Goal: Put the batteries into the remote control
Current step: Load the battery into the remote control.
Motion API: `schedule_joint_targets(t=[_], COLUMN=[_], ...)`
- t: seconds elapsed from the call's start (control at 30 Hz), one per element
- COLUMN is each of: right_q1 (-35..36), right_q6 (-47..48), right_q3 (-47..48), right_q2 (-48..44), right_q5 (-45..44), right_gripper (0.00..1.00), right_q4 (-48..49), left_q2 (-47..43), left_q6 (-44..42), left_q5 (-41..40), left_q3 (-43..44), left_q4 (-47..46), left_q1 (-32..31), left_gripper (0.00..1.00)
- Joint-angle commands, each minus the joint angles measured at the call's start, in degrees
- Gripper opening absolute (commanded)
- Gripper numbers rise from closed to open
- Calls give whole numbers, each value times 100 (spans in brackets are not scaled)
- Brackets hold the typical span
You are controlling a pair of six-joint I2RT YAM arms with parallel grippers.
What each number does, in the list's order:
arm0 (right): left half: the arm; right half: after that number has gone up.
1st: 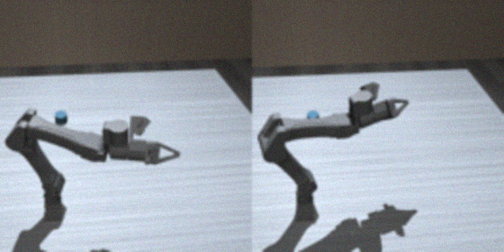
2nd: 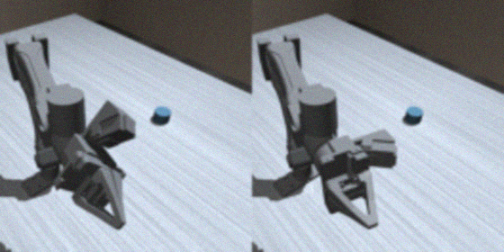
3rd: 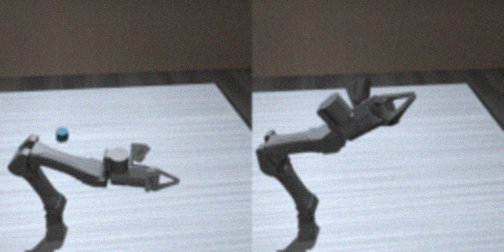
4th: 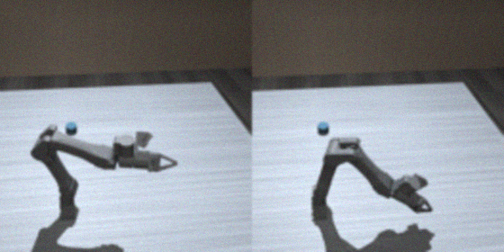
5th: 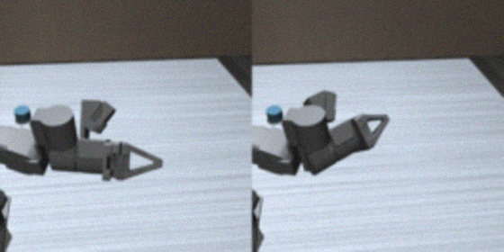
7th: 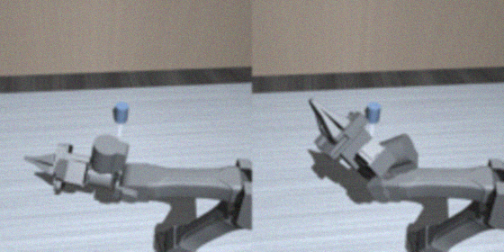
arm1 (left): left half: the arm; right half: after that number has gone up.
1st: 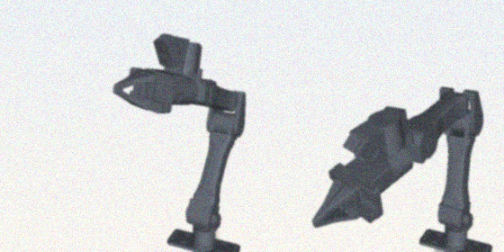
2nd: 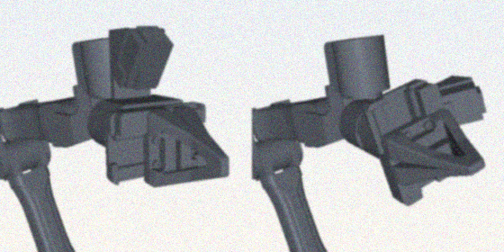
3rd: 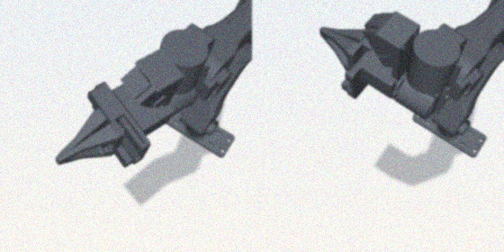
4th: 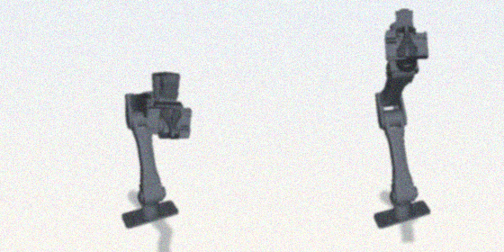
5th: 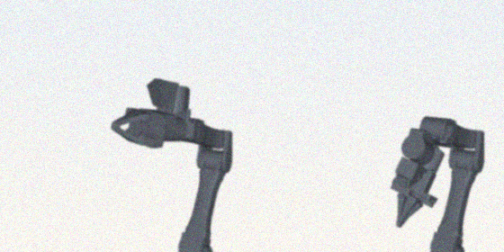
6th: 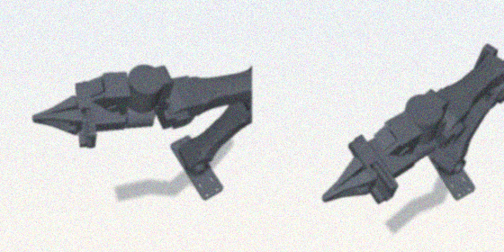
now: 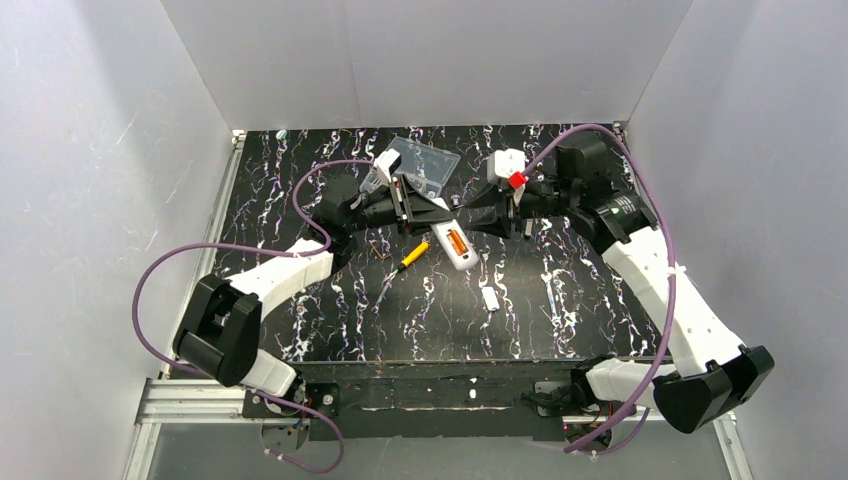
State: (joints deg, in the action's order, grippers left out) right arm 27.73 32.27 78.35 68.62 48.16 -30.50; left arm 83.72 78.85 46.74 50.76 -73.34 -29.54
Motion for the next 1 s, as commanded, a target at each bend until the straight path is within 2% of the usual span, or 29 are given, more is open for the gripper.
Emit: schedule_joint_targets(t=[0.0,0.2,0.97], right_q1=[-13,-13,-16], right_q6=[1193,1273,1311], right_q3=[117,-211,-311], right_q2=[122,166,459], right_q5=[1427,1646,1771], right_gripper=[46,43,35], right_q4=[-350,62,20], left_q2=[5,3,115], left_q6=[262,253,307], left_q5=[581,678,775], left_q3=[296,361,510], left_q4=[-612,-550,-611], left_q1=[-45,-86,-188], left_gripper=[0,0,0])
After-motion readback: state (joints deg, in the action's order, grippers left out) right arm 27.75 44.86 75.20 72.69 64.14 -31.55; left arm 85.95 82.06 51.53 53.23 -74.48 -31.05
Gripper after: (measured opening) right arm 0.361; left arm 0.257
